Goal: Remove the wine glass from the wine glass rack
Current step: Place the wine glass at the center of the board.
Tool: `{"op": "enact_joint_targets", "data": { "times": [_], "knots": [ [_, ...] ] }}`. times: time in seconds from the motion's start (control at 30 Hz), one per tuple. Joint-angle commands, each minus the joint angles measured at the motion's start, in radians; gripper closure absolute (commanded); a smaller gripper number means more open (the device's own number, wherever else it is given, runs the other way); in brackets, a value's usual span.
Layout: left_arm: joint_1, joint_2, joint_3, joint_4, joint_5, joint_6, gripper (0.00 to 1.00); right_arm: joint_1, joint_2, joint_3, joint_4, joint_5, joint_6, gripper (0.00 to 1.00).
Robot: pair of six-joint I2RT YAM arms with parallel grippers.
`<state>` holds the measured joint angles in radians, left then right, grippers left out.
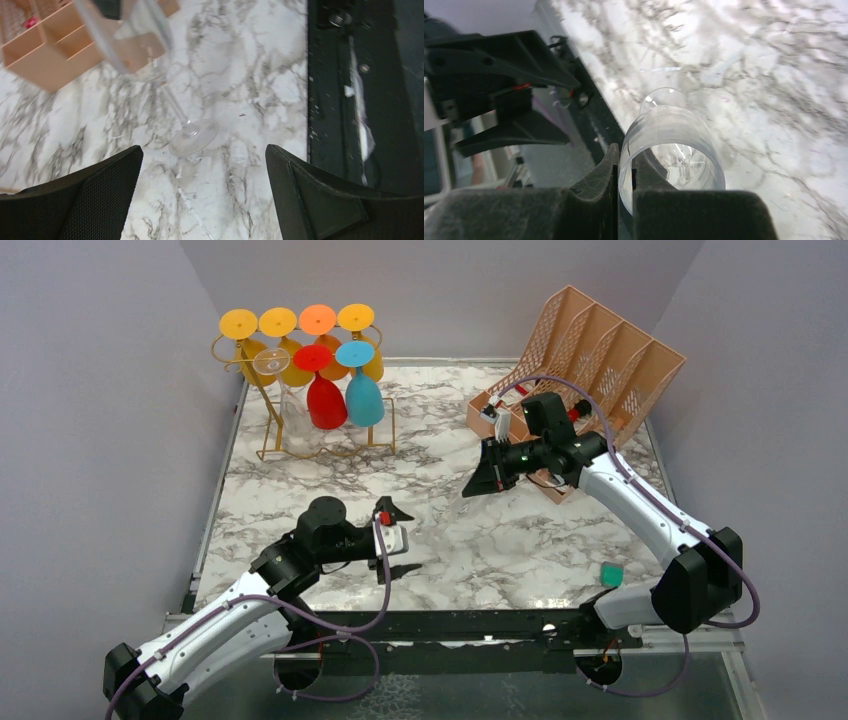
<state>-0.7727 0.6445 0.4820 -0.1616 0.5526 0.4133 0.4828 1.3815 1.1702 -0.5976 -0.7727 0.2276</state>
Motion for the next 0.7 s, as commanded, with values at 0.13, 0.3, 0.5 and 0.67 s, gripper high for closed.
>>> {"op": "enact_joint_targets", "data": {
  "times": [0.13,0.3,0.5,0.67],
  "knots": [
    [0.003,0.047,0.016,0.120,-0.572,-0.456,0.01,0.077,-0.067,0.058,0.008,0.457,0.006,0.99],
    [0.003,0.115,0.076,0.031,-0.803,-0.649,0.01,0.157,-0.051,0.114,0.007,0.677,-0.030,0.99],
    [0.004,0.133,0.153,-0.122,-0.973,-0.741,0.01,0.245,0.050,0.213,-0.031,0.838,-0.073,0.99],
    [0.004,0.039,0.150,-0.198,-1.035,-0.769,0.01,0.256,0.141,0.282,-0.048,0.854,-0.067,0.99]
  ]
}}
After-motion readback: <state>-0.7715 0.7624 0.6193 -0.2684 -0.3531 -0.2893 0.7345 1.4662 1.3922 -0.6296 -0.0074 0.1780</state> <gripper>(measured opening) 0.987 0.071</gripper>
